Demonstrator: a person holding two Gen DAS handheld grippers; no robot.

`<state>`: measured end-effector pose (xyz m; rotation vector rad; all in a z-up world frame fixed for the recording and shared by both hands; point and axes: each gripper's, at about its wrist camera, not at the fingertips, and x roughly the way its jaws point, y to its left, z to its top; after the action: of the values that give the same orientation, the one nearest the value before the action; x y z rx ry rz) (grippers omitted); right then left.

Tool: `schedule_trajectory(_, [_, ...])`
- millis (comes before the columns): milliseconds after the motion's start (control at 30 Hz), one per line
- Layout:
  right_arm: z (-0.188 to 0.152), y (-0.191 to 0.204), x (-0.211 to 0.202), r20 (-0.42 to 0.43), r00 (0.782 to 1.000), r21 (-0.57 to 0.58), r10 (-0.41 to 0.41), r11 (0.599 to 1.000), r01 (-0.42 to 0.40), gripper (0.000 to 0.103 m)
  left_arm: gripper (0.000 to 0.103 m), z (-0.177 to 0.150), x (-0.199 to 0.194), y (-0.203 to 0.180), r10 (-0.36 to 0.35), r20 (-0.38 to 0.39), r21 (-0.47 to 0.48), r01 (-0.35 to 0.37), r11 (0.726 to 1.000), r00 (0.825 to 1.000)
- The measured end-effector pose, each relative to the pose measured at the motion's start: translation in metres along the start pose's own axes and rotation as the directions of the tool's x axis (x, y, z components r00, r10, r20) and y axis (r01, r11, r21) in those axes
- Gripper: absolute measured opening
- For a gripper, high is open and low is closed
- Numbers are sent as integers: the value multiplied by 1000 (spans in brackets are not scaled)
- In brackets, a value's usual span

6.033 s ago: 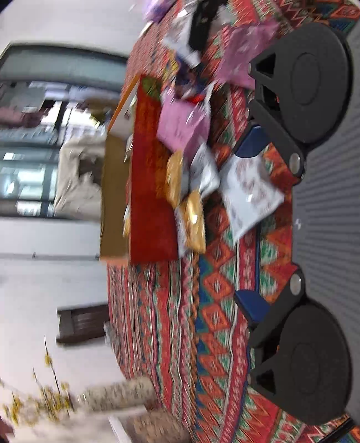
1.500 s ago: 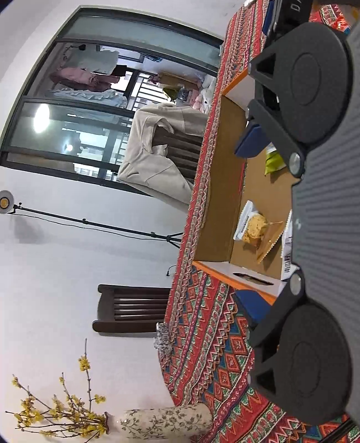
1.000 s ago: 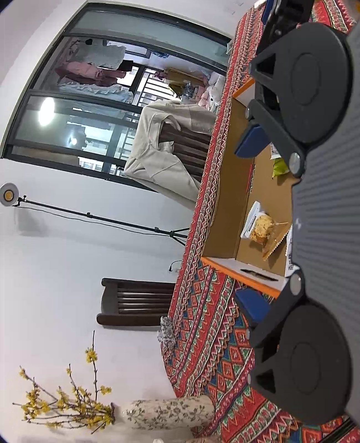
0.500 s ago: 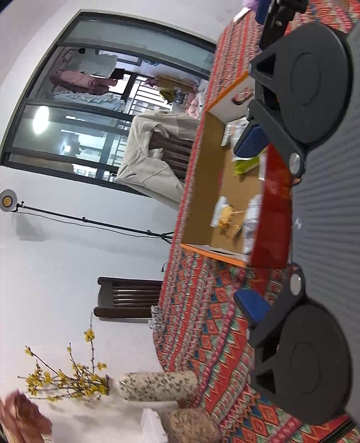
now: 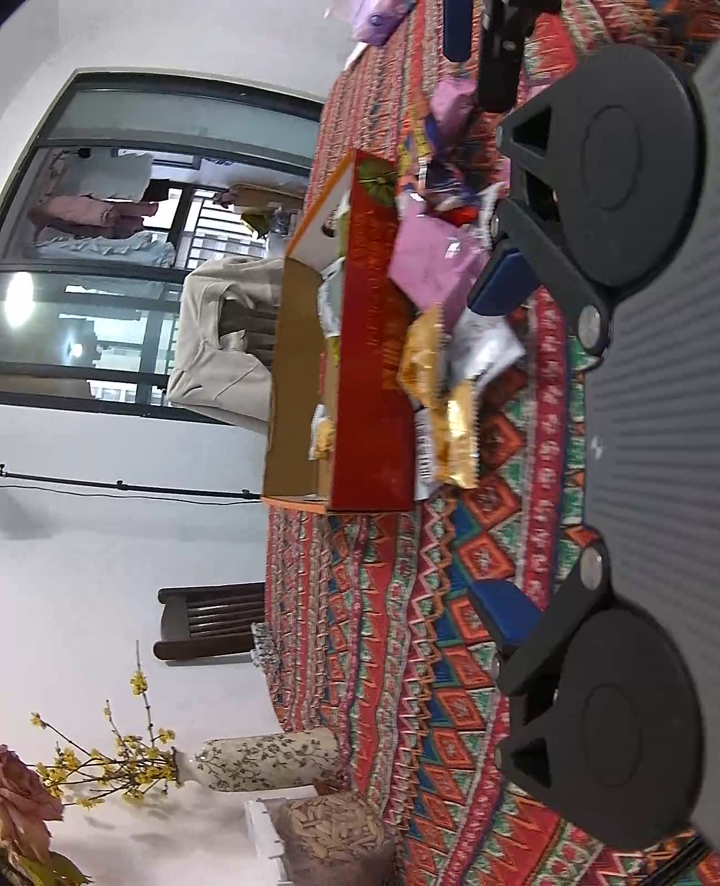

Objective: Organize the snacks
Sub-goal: 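Move both grippers back over the snack pile, then grasp a pink packet with the right gripper while the left gripper grasps a pumpkin-seed oat cracker pack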

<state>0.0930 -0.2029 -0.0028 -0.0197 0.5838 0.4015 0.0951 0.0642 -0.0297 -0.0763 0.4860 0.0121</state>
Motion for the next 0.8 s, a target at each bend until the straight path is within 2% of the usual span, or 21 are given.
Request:
schedule_trajectory(200, [-17,13,12,-76,997,-32,-18,999,15,101,103,-15,10,4,3,-47,1,-3,1000,999])
schedule_trajectory(467, [-19,28,33,-145,989,-120,-27,993,9,94,103,-15,15,8,-25,-59,-18,24,1000,998])
schedule_trajectory(567, [-19,28,43,-186,982,-147,-20,989,-8,90,103,-16,14,6,-27,-55,-9,27,1000,998])
schedule_trajectory(633, [-20,25,47,-201,980,-125,11,992,-37,91,103,-16,15,6,-29,-55,-11,28,1000,998])
schedule_trajectory(700, [-20,25,46,-198,980,-127,16,991,-42,87,103,-16,15,7,-29,-56,-17,28,999,998])
schedule_trajectory(800, [-22,25,40,-182,983,-133,32,990,-56,67,103,-16,15,8,-26,-57,-23,25,999,998])
